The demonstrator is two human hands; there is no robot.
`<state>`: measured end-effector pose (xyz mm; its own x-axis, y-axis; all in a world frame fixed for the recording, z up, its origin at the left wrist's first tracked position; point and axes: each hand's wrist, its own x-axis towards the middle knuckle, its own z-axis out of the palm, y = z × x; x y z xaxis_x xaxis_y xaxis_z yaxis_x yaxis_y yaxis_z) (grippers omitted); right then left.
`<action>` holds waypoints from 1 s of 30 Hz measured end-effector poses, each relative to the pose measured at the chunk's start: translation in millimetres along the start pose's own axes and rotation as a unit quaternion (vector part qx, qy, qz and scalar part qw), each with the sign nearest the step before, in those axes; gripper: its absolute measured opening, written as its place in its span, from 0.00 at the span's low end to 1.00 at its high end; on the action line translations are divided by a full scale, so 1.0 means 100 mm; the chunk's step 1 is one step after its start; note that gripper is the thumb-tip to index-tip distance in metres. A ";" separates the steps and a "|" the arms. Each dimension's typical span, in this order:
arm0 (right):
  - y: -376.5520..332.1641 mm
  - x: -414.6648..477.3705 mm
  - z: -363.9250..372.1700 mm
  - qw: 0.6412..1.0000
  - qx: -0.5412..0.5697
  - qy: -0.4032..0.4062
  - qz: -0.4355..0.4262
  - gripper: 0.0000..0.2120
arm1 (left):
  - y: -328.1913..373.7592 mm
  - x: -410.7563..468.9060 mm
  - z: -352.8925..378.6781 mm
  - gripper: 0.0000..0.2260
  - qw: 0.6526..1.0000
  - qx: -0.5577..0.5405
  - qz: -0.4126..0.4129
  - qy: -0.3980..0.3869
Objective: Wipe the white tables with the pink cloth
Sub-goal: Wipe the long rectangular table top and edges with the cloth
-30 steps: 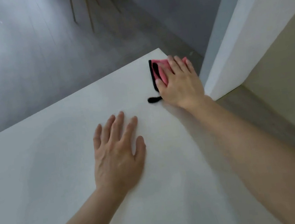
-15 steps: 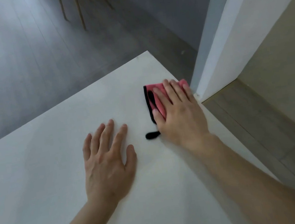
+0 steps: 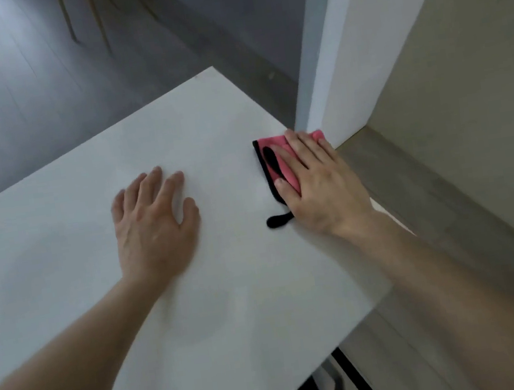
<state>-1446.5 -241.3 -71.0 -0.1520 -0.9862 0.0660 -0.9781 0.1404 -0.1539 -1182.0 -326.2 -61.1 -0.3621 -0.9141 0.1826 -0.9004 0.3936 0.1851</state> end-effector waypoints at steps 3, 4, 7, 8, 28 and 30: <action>0.16 -0.74 -0.08 1.000 -0.016 -0.001 0.019 0.33 | 0.03 -0.04 -0.02 0.20 1.000 0.000 0.001 0.016; 0.17 -0.93 -0.09 0.999 -0.023 -0.004 0.034 0.34 | 0.05 -0.11 -0.04 0.18 1.000 0.000 0.000 0.018; -0.09 -1.25 -0.06 0.991 -0.036 0.003 0.125 0.35 | 0.05 -0.53 -0.20 0.14 1.000 -0.005 0.023 0.002; -0.33 -1.32 -0.05 0.988 -0.036 0.009 0.149 0.35 | 0.00 -0.74 -0.28 0.12 0.999 -0.005 0.039 -0.004; -1.33 -0.40 0.09 0.998 -0.020 -0.053 0.003 0.36 | -1.39 -2.50 -0.66 0.19 0.999 -0.014 -0.046 0.025; -1.43 0.11 0.14 0.995 -0.034 -0.049 0.082 0.37 | -1.39 -2.49 -0.63 0.19 0.998 -0.015 -0.047 0.029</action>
<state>-1305.9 -274.0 -62.3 -0.2994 -0.9527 -0.0512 -0.9490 0.3029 -0.0870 -951.5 -147.2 -71.0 -0.2611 -0.9402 0.2188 -0.9217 0.3101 0.2328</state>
